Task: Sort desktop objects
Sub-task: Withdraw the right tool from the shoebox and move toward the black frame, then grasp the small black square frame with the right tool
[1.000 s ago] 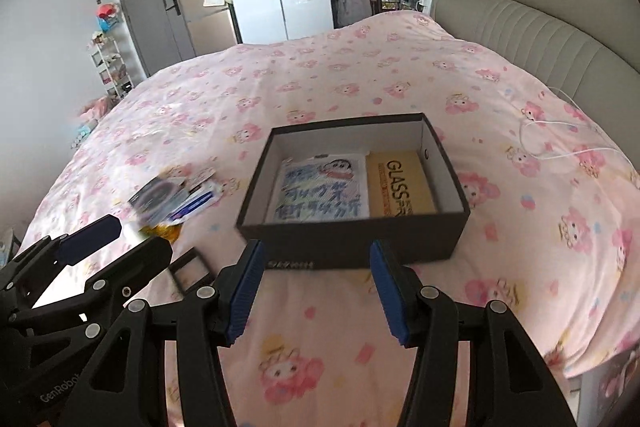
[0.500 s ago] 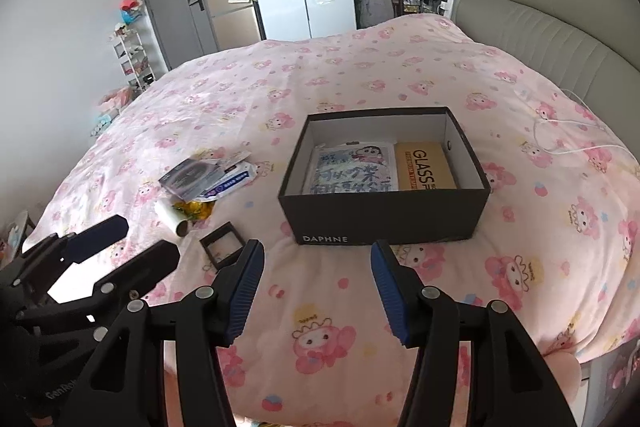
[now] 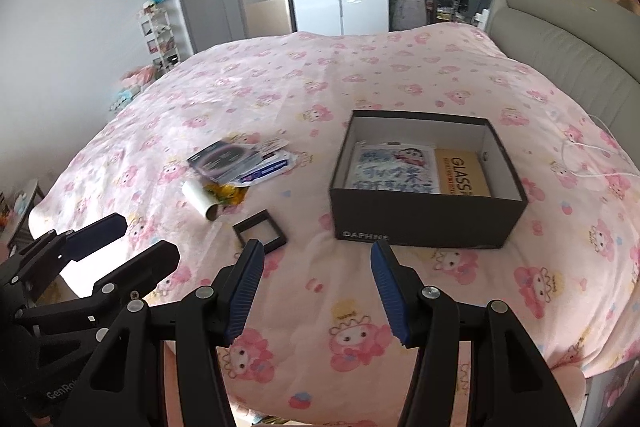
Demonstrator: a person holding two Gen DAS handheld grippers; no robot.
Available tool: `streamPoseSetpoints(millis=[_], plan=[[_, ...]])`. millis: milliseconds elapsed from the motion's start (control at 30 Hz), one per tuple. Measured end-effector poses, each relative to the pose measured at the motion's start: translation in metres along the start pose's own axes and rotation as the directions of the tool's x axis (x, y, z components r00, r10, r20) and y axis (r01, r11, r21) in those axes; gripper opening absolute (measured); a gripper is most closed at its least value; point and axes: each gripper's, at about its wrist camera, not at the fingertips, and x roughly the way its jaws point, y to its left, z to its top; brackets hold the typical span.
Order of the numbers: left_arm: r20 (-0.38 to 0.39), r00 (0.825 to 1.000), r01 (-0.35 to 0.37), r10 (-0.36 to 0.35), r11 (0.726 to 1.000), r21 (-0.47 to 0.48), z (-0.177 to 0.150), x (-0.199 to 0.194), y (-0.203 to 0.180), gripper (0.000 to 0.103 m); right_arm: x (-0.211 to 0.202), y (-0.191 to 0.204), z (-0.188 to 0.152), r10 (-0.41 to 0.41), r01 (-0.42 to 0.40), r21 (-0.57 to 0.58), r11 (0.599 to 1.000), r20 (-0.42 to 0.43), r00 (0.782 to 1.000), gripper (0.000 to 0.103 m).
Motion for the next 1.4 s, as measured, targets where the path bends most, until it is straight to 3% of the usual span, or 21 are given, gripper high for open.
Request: streamPoseSetpoints(millis=[333,933,1400], plan=[[-0.012,0.998,-0.055,0.054,0.996,-0.066,-0.016,-0.004,0.041,0.067,0.019,0.039,-0.001,0.055,-0.057,-0.056,0.997,-0.032,0.998,0.052],[-0.082,0.996,-0.047,0.035,0.988,-0.146,-0.033,0.037,0.073,0.067,0.064,0.054,-0.011,0.062,-0.071,-0.065,0.995,-0.141,0.988,0.052],[-0.115,0.993,-0.055,0.028,0.968,-0.245,-0.027,0.130,0.115,0.065,0.155,0.055,-0.001,0.092,-0.111,-0.077,0.991,-0.215,0.972,0.052]])
